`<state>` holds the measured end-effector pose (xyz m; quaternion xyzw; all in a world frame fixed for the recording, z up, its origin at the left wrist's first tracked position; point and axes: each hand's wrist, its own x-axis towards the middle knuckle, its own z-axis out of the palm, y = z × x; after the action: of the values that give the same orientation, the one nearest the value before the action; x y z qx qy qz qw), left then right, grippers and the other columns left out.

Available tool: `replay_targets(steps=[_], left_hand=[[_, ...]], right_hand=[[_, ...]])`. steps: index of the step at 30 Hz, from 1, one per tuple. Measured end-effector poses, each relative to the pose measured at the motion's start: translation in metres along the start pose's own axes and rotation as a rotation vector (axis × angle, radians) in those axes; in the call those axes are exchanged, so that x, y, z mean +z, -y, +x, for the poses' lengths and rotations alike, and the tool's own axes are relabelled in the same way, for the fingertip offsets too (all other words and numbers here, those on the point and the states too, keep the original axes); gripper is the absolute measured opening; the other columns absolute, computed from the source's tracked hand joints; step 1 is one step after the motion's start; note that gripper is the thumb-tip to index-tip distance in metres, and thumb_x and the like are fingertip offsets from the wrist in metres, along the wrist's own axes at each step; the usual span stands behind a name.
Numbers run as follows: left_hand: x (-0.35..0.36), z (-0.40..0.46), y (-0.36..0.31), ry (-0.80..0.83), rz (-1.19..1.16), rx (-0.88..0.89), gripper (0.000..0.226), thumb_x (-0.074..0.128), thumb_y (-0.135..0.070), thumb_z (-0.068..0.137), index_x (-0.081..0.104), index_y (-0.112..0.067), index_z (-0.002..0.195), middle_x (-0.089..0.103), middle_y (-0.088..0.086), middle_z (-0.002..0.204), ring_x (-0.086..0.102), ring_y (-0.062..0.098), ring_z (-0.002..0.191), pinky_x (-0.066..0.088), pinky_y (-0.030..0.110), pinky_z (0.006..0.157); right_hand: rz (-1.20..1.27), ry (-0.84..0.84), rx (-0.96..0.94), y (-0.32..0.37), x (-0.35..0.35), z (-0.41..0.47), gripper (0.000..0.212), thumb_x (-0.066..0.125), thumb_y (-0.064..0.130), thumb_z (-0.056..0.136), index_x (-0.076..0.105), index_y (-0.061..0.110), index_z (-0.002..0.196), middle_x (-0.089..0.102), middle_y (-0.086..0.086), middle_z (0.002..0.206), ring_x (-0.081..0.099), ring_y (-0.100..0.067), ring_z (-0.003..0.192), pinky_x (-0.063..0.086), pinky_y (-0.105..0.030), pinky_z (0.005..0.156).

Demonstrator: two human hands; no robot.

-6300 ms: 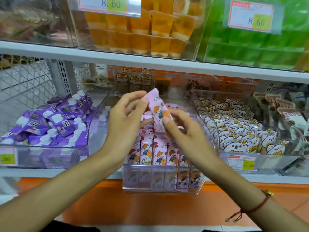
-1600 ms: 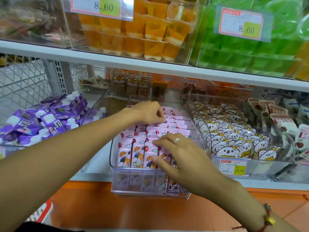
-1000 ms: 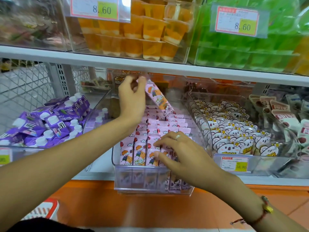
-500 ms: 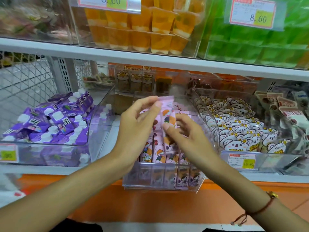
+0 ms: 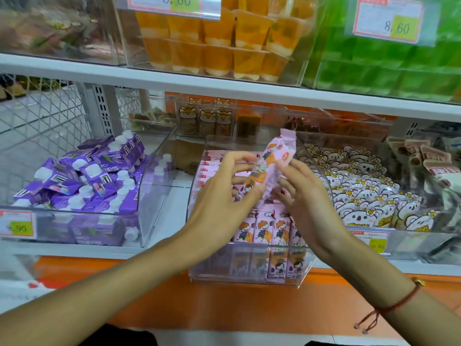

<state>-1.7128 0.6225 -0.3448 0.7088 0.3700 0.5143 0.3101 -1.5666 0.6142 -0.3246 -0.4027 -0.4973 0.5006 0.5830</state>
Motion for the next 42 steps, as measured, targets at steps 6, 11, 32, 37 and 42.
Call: replay_targets(steps=[6,11,32,37,42], left_hand=[[-0.004,0.000,0.007,0.054,0.170,0.045,0.034,0.060,-0.023,0.092,0.047,-0.035,0.121,0.056,-0.025,0.121,0.050,-0.009,0.113,0.044,0.009,0.089],[-0.003,0.001,0.002,-0.023,0.148,0.091,0.031,0.065,-0.032,0.088,0.055,-0.030,0.118,0.060,-0.020,0.115,0.054,-0.008,0.105,0.040,0.003,0.080],[-0.020,0.010,-0.012,0.116,-0.251,-0.257,0.041,0.068,-0.002,0.084,0.059,-0.024,0.117,0.067,-0.006,0.117,0.061,0.001,0.109,0.046,0.023,0.101],[-0.021,0.010,-0.009,0.097,-0.239,-0.197,0.041,0.069,0.000,0.081,0.060,-0.017,0.116,0.066,-0.001,0.119,0.059,0.009,0.116,0.041,0.035,0.109],[-0.021,0.011,-0.006,0.079,-0.287,-0.213,0.038,0.068,-0.010,0.085,0.056,-0.022,0.120,0.068,-0.007,0.116,0.063,0.003,0.108,0.050,0.022,0.095]], right_hand=[[-0.079,-0.045,-0.092,-0.001,-0.002,-0.001,0.034,0.065,0.018,0.087,0.060,0.009,0.120,0.071,-0.001,0.105,0.068,-0.008,0.092,0.055,-0.023,0.081],[-0.186,-0.094,-0.201,-0.002,0.001,-0.006,0.043,0.076,0.035,0.065,0.059,0.019,0.101,0.069,-0.001,0.104,0.068,-0.012,0.095,0.054,-0.022,0.079],[-0.281,0.180,-0.305,0.002,-0.006,-0.006,0.033,0.063,0.005,0.088,0.057,0.022,0.116,0.065,-0.001,0.117,0.060,-0.014,0.113,0.049,-0.024,0.090],[-0.249,0.225,-0.330,0.001,-0.006,-0.006,0.032,0.065,0.002,0.085,0.056,0.020,0.110,0.064,-0.008,0.115,0.058,-0.018,0.113,0.049,-0.023,0.088],[-0.349,0.173,-0.325,0.003,-0.004,-0.008,0.047,0.068,0.022,0.083,0.050,0.030,0.126,0.063,0.008,0.120,0.056,-0.006,0.118,0.048,-0.028,0.095]])
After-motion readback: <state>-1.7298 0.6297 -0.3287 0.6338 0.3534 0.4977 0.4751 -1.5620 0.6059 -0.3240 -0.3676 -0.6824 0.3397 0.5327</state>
